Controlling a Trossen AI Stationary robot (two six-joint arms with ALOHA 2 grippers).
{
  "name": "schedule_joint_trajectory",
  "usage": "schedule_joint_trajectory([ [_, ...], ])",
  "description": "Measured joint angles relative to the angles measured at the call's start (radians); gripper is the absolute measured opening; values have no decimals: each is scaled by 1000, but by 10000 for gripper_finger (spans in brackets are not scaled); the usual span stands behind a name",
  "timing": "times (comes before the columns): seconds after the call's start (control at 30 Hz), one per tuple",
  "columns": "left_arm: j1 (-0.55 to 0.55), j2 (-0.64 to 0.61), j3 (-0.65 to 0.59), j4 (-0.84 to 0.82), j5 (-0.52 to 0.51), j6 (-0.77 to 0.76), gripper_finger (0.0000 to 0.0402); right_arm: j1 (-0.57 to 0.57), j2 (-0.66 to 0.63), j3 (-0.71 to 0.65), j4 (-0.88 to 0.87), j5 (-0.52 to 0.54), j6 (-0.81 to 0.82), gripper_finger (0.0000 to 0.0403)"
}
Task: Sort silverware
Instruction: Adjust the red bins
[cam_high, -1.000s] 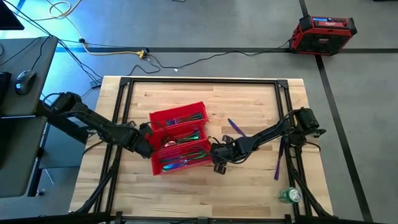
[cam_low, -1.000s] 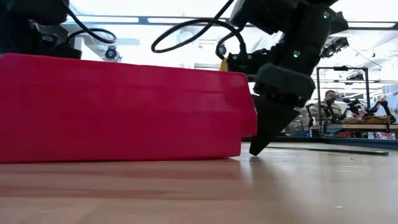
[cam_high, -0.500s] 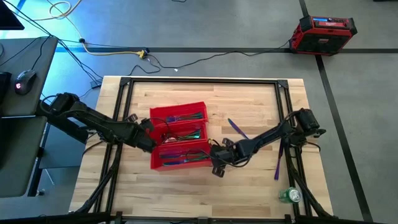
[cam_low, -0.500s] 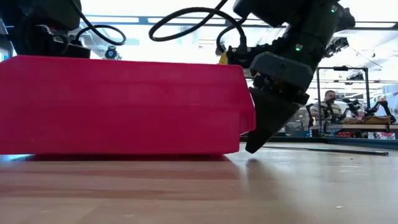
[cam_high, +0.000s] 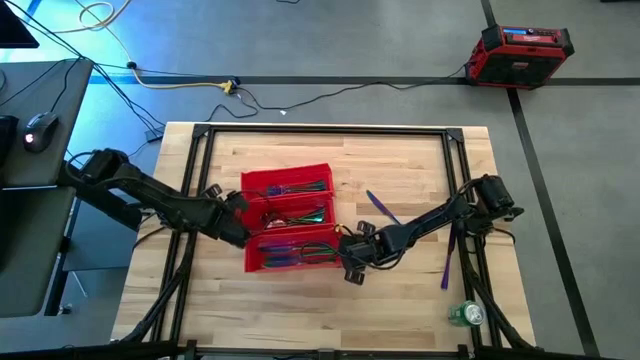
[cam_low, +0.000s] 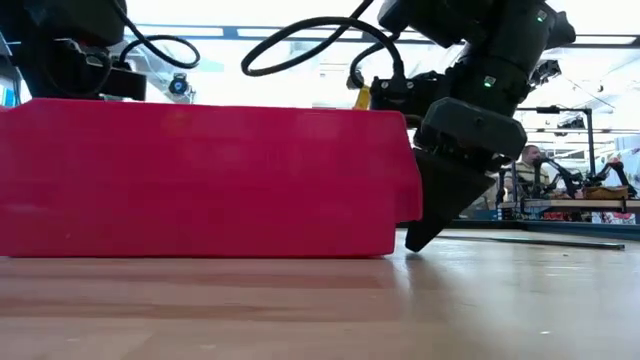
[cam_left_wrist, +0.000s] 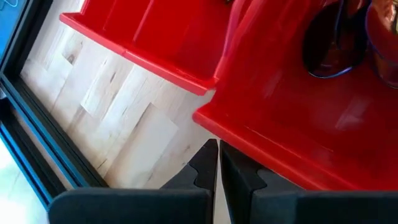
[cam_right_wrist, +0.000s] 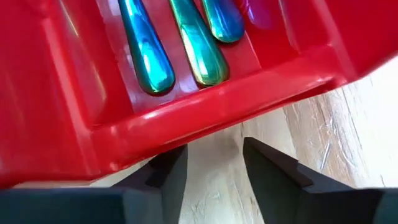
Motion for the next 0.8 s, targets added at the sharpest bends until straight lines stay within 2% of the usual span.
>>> schedule_joint_trajectory([
  [0.17,-41,-22,-3,-106,9,-77,0,2,0,29,-102,-8,12,188],
  [0.37,-82,-22,-3,-186,33,-160,0,23,0,97,-282,18,22,192],
  [0.8,-160,-23,-2,-185,50,-248,0,14,4,114,-123,81,0,192],
])
